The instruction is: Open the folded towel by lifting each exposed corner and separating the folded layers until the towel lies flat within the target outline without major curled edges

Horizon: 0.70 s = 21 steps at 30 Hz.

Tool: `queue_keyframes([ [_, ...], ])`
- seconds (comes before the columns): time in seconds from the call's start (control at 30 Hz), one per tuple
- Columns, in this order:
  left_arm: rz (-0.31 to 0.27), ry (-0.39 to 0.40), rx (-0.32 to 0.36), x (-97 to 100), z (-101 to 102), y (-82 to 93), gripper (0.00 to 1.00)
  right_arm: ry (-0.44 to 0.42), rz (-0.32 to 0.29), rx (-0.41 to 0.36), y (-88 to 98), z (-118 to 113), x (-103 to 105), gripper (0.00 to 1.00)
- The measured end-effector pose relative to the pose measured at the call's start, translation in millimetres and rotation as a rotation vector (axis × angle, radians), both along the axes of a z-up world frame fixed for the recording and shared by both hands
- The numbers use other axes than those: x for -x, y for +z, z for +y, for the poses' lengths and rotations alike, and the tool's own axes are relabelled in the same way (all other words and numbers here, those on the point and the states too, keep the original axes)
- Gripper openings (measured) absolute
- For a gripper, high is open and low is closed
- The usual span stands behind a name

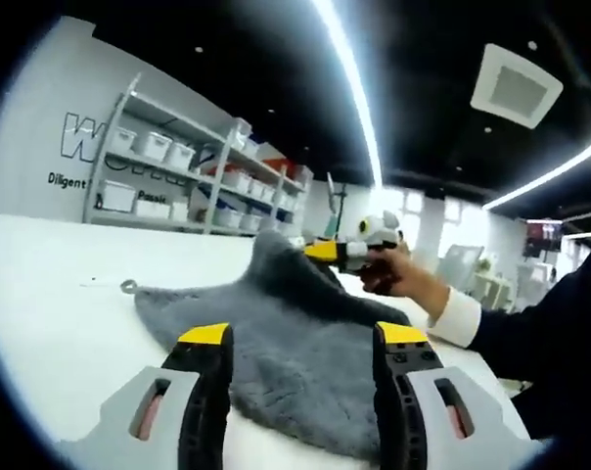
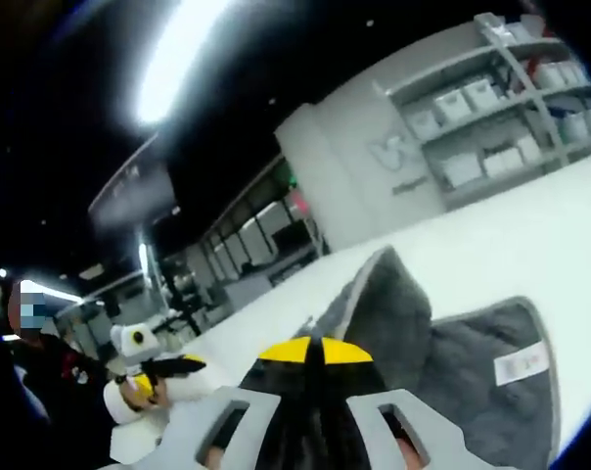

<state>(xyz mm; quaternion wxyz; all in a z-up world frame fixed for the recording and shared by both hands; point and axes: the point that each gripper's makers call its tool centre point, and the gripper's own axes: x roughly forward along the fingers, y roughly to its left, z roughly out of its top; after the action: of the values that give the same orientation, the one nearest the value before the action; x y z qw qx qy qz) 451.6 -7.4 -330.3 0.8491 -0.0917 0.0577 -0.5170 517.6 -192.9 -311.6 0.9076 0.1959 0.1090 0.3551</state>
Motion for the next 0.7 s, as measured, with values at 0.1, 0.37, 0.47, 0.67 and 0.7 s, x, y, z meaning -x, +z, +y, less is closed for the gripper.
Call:
queue_keyframes([
  [0.1, 0.018, -0.004, -0.007, 0.2, 0.3, -2.2, 0.56, 0.008, -0.001, -0.001, 0.5, 6.5, 2.7, 0.0],
  [0.37, 0.045, -0.01, 0.009, 3.0, 1.8, -2.9, 0.48, 0.026, 0.003, 0.018, -2.9, 14.3, 1.7, 0.0],
  [0.47, 0.038, -0.004, -0.001, 3.0, 3.4, -3.8, 0.43, 0.033, 0.004, 0.016, -2.9, 21.2, 4.2, 0.0],
  [0.67, 0.096, -0.051, 0.045, 11.1, -1.8, -3.4, 0.45, 0.054, 0.001, -0.008, 3.0, 31.4, 8.9, 0.0],
  [0.7, 0.093, -0.047, 0.052, 10.5, -2.2, -2.7, 0.48, 0.059, -0.001, -0.006, 3.2, 32.0, 9.1, 0.0],
])
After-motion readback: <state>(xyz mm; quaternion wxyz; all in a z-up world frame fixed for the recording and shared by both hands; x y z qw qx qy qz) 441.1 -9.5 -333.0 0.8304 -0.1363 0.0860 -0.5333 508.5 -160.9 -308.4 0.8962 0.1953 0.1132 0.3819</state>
